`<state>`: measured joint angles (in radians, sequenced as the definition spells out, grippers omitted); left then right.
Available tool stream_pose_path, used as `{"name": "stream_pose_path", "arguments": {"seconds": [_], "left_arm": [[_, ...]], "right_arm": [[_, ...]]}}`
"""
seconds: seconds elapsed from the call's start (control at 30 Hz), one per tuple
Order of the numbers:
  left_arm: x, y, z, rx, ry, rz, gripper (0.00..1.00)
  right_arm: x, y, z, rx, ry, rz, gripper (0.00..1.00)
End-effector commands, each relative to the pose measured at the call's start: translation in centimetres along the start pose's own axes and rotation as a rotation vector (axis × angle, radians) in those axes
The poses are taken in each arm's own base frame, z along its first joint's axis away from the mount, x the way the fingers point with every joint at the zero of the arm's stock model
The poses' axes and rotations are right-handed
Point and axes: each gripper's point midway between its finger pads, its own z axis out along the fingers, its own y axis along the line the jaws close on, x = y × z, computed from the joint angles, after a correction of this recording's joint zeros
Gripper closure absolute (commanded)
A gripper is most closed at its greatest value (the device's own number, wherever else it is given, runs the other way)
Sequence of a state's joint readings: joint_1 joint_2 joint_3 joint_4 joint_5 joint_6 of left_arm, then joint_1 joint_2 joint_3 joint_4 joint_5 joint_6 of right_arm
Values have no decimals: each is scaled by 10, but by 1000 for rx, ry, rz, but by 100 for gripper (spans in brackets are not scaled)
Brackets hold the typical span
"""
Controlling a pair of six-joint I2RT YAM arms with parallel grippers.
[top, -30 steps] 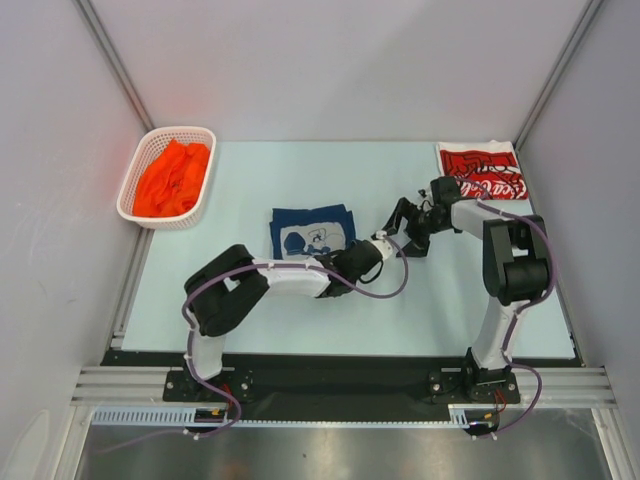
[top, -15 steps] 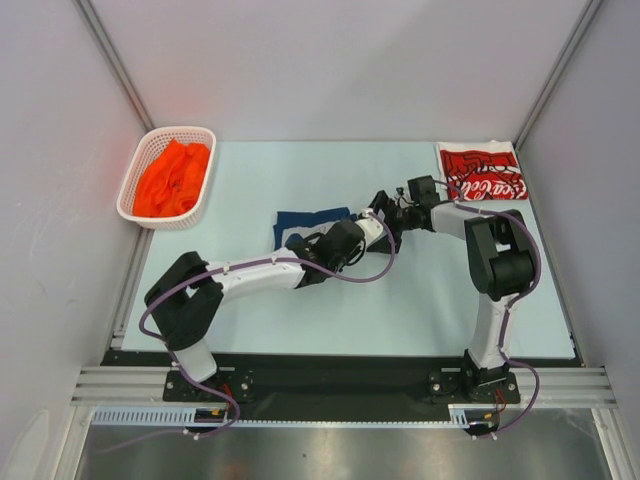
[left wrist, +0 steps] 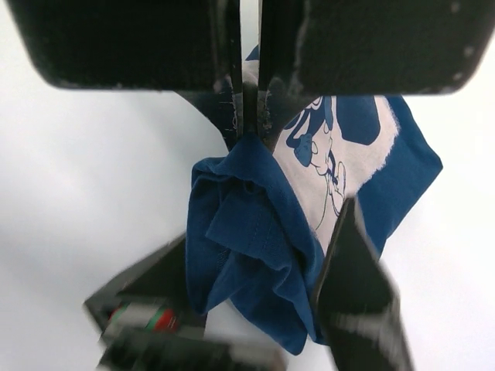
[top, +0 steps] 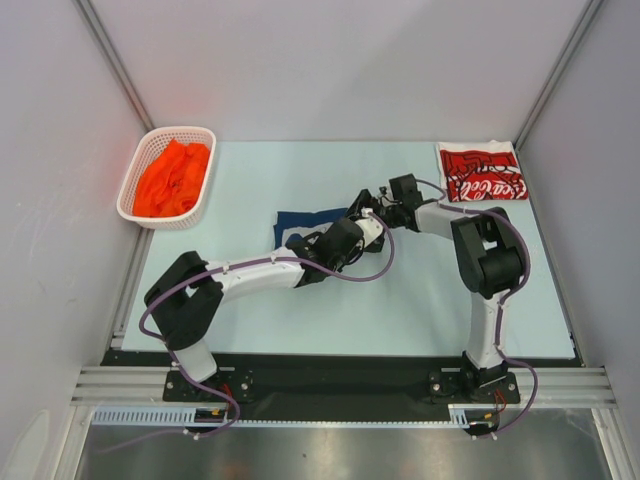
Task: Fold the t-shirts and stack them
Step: Neatly place the folded tshirt to the corner
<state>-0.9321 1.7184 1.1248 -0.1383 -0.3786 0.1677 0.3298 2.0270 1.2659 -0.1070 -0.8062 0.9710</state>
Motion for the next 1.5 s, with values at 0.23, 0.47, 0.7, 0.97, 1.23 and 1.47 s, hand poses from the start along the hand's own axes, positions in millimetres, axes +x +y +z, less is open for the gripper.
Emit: {"name": "stream_pose_path", "arguments": {"seconds": [0.23,0.47,0.7,0.97,1.23,1.47], "left_arm": [[-17,3,-7,25,-57,-13,100],[-14,-2,-11,51,-57,-41,100],[-32,-3,-34,153,-118,-157,60],[-73,41,-116,214,-257,-442,39],[-32,21,-158,316,-259,-615,39],[7,20,-178,304,-235,-609,38]], "right_arm": [[3,13,30,-11,4,36,28],[-1,5,33,47,-8,-26,70],[-16,-7,29,173,-54,-201,100],[-57,-9,-28,527,-170,-623,100],[-143,-7,-144,920,-403,-856,100],[-200,4,-223,1100,-576,-932,100]]}}
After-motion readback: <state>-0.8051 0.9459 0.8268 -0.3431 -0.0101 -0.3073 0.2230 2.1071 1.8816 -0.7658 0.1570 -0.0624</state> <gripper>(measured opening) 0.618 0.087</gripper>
